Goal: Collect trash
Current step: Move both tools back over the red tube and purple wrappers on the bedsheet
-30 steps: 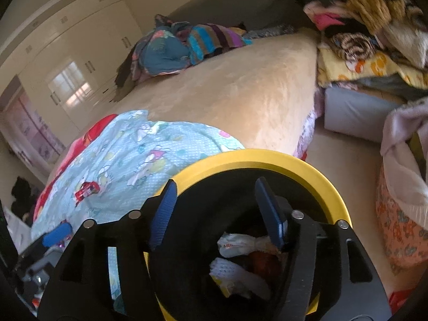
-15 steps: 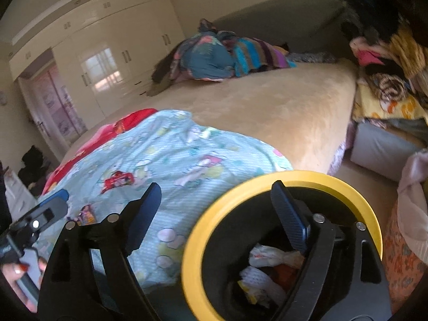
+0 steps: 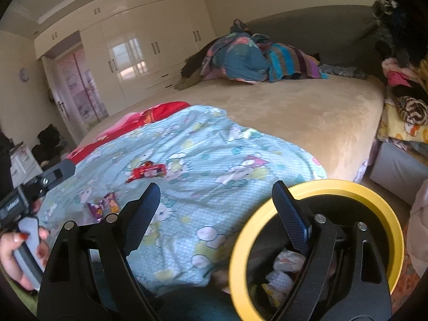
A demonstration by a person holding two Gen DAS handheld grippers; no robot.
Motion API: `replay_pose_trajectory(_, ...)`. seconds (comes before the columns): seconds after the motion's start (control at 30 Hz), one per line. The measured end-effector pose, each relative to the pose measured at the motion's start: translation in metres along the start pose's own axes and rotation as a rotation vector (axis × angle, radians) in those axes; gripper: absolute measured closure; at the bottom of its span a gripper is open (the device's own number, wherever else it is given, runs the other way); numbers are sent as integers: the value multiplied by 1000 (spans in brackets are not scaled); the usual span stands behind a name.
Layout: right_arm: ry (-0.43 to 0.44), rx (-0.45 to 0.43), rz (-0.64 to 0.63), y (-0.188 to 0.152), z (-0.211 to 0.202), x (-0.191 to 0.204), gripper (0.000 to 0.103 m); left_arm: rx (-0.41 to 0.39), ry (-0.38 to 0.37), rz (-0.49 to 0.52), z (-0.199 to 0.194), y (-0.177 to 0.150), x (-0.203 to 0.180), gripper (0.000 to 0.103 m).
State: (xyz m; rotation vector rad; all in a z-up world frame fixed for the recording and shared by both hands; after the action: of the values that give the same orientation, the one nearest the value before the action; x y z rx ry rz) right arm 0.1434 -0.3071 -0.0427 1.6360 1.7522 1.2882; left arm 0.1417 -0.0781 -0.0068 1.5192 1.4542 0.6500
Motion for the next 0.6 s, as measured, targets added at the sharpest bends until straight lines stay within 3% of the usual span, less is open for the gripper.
replay_pose_trajectory(0.4,90,38,-141,0,24,66,25,-29,110,-79,-11,6,61,7)
replay_pose_trajectory(0.47,113,50,-175,1,32,79,19,-24,132,-101,-11,4,75,7)
replay_pose_trajectory(0.6,133,64,-239,3,49,99,19,-2,180,-141,-11,-3,103,7)
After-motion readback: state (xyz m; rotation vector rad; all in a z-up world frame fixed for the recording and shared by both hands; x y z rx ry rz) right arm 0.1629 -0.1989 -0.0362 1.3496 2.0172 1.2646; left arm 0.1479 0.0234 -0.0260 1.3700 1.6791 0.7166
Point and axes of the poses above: each gripper's, at about its wrist camera, not at the fingertips, and z roughly the way its jaws point, x to its left, y to its top, the point moved 5 cm from there along z, roughly the way its jaws point, and after that the axes turned 2 degrees about y, right-handed, at the moved point
